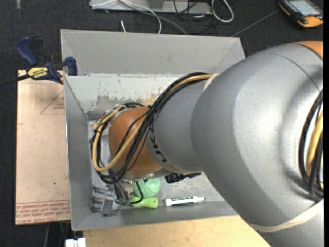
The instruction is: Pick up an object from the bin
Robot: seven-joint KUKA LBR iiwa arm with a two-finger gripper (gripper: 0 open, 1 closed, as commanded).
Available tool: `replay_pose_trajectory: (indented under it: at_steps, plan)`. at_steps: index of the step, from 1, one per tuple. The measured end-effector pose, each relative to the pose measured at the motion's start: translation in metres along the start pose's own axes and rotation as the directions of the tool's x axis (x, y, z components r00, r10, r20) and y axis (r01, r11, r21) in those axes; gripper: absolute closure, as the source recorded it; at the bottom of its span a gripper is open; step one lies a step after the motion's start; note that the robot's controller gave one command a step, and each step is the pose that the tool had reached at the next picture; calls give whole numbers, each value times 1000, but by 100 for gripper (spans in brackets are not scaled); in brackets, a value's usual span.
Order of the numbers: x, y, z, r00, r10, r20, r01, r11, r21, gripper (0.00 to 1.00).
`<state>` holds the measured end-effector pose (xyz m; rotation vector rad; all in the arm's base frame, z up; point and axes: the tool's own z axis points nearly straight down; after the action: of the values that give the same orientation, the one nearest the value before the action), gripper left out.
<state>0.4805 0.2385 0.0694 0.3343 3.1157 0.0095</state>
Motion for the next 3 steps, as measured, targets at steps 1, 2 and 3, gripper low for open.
replay_pose_trajectory:
  at_steps: [1, 2, 3]
  plan:
    - [2, 9, -1, 998, 59, -1, -59, 998, 1, 100]
    - [2, 9, -1, 998, 59, -1, -59, 998, 0, 100]
    - [2, 9, -11, 998, 60, -3, -60, 998, 1, 100]
